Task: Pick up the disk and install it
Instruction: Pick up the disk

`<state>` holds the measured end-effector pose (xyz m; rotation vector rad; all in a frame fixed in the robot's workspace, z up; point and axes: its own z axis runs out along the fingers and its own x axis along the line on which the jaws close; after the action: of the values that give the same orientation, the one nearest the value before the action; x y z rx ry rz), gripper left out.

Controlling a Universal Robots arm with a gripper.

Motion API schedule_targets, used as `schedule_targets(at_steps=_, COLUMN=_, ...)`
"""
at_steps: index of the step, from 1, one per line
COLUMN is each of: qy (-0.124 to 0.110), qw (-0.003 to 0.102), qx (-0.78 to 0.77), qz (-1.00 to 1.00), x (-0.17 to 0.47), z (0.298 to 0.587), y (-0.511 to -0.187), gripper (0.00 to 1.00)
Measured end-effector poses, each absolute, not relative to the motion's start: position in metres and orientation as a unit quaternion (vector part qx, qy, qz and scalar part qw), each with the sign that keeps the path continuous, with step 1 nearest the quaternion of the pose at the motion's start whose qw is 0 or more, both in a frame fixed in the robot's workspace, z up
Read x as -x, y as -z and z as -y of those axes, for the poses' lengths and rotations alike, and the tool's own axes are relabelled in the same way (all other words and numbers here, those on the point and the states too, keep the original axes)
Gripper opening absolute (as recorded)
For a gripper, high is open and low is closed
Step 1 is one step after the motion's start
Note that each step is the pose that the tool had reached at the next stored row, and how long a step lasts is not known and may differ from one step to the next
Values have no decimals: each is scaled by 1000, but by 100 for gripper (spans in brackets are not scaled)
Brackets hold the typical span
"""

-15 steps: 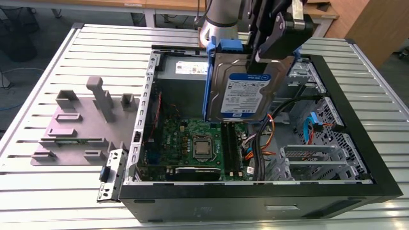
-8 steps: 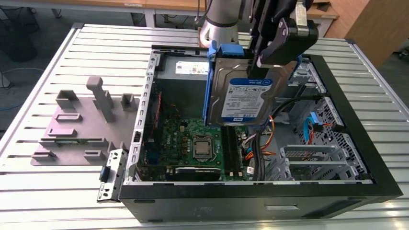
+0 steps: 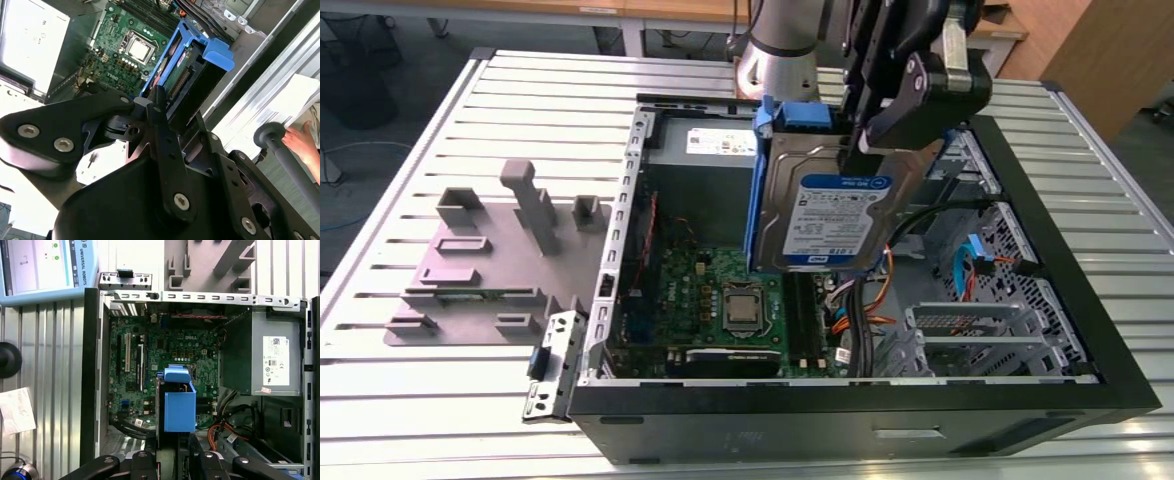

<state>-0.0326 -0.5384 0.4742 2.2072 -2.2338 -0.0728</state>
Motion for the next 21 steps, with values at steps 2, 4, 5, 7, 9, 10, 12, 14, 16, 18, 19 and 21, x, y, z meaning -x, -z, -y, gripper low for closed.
schedule_targets(at_steps=2, qy=23, qw=0, qx=-703, qz=711, x=33, z=541, y=-473, gripper=35)
schedule_targets(at_steps=4, qy=23, qw=0, qx=-703, qz=711, x=33, z=543, y=-473, gripper=35)
schedule_targets(at_steps=5, qy=23, qw=0, qx=-703, qz=711, x=33, z=545, y=-472, gripper=35)
schedule_targets(at_steps=7, qy=23, qw=0, qx=-703, qz=711, x=33, z=548, y=-472, gripper=35)
schedule_targets(at_steps=9, qy=23, qw=0, qx=-703, qz=711, x=33, z=550, y=-471, gripper=35)
schedule_targets(at_steps=10, qy=23, qw=0, qx=-703, qz=711, x=32, z=551, y=-471, gripper=35)
schedule_targets(at_steps=12, qy=23, qw=0, qx=-703, qz=711, x=32, z=553, y=-470, gripper=35)
schedule_targets(at_steps=14, qy=23, qw=0, qx=-703, qz=711, x=32, z=555, y=-470, gripper=35)
schedule_targets(at_steps=16, qy=23, qw=0, qx=-703, qz=711, x=31, z=555, y=-469, gripper=35)
schedule_targets(at_steps=18, qy=23, qw=0, qx=-703, qz=711, x=29, z=556, y=-469, gripper=35)
schedule_targets(at_steps=19, qy=23, qw=0, qx=-703, qz=711, x=28, z=556, y=-468, gripper=35)
schedule_targets(at_steps=21, qy=23, qw=0, qx=-703, qz=711, x=26, z=556, y=-468, gripper=35)
